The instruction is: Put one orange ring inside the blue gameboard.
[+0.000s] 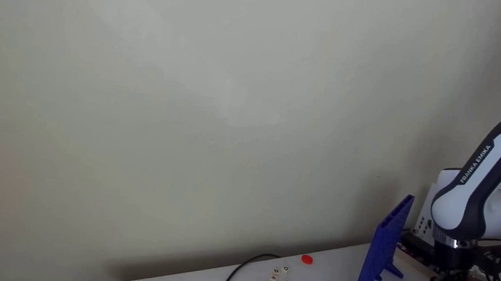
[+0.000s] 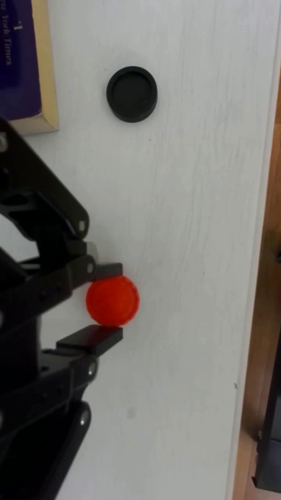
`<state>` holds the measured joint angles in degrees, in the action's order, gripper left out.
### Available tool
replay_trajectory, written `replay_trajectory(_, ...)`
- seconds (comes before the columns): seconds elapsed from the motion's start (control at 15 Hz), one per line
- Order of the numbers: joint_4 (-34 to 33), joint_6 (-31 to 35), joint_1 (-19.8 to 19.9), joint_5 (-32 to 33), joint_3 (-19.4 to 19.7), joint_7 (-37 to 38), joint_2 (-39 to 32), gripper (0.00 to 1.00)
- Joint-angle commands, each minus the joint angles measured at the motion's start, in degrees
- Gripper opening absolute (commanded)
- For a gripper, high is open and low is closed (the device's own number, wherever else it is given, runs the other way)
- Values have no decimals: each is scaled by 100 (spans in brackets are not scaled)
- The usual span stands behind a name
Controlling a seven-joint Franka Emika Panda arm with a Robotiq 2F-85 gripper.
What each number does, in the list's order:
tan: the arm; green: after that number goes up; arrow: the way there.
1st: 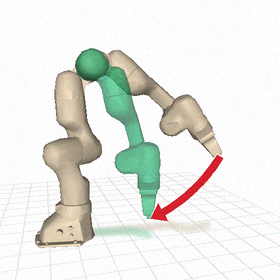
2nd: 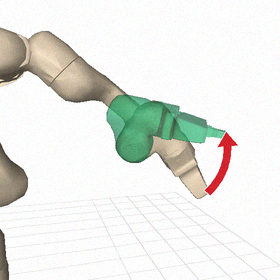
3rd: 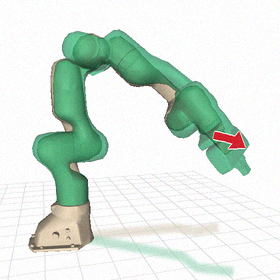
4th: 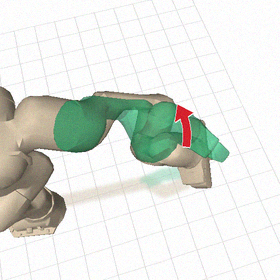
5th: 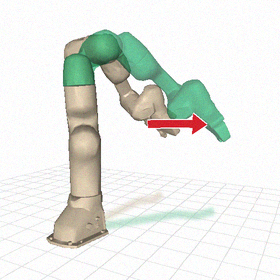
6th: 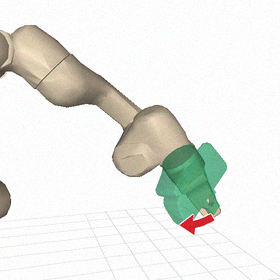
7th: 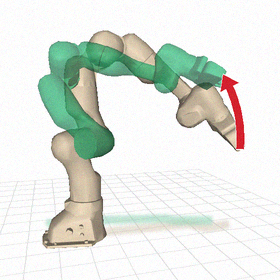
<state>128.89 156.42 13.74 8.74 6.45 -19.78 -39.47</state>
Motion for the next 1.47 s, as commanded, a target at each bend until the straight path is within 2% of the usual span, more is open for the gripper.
replay_trajectory(0.0, 932, 789, 380, -21, -285, -289, 714, 10)
replay_trajectory(0.2, 1383, 1309, 663, -35, -592, -519, 1061, 10)
replay_trajectory(0.53, 2017, 1915, 1248, -80, -1413, -815, 1657, 10)
replay_trajectory(1.0, 2551, 2174, 1918, -175, -2354, -915, 2191, 10)
replay_trajectory(1.13, 2686, 2373, 2192, -176, -2649, -936, 2278, 10)
replay_trajectory(1.4, 2920, 2829, 3112, -46, -3504, -953, 2343, 10)
